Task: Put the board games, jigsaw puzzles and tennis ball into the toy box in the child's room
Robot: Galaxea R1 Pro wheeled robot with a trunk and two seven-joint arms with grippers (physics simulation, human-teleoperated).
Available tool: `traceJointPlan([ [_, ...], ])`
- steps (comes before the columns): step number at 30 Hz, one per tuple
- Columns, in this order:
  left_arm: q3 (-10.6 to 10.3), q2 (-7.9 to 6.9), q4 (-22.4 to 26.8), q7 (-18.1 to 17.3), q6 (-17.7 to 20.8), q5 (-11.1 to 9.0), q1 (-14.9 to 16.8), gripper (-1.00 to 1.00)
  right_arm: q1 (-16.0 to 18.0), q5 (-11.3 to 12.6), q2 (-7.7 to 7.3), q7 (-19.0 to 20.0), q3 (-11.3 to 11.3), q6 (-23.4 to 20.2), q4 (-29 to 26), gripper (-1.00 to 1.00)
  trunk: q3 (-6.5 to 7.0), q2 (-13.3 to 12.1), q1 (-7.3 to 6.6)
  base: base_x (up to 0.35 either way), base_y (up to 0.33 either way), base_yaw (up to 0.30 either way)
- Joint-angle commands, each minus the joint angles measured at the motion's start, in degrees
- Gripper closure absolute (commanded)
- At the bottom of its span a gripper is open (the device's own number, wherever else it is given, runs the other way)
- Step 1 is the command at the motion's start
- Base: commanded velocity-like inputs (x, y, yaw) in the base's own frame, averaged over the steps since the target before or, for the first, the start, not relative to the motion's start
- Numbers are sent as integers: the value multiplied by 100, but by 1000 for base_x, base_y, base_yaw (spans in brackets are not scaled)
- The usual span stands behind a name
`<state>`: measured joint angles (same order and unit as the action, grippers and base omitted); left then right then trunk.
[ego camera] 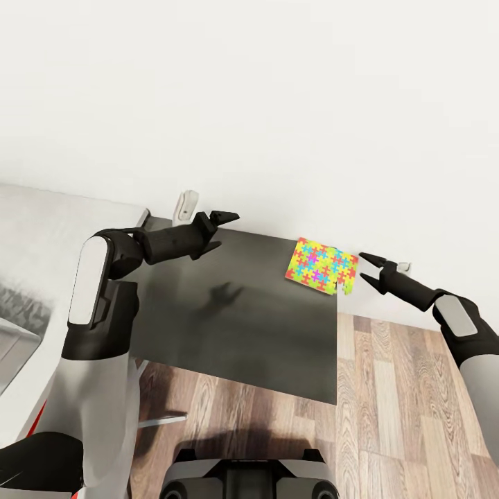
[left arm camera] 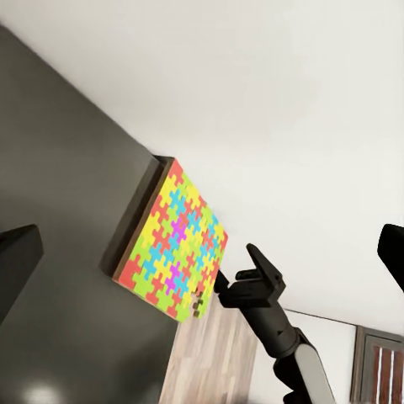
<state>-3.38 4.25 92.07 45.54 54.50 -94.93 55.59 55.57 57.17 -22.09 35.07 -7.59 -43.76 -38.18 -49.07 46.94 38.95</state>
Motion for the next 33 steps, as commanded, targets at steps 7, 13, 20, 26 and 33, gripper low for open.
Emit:
traceJointPlan([
  [7,4,4,4,60,8,-51,6,-100,-13,-6,18,-2,7,-36,21,-100,-4,4,1,0,0,0],
  [13,4,5,4,60,8,-52,7,-100,-32,-29,40,-9,22,-36,28,-100,-4,4,1,0,0,0],
  [20,4,15,4,60,8,-52,6,-100,-42,-43,62,-15,39,-32,56,-100,-4,4,1,0,0,0],
  [26,4,30,4,60,8,-52,7,-100,-45,-50,75,-17,45,-29,68,-100,-4,4,1,0,0,0],
  [33,-3,38,4,60,8,-52,8,-100,-53,-49,83,-17,53,-27,72,-100,-4,4,1,0,0,0],
])
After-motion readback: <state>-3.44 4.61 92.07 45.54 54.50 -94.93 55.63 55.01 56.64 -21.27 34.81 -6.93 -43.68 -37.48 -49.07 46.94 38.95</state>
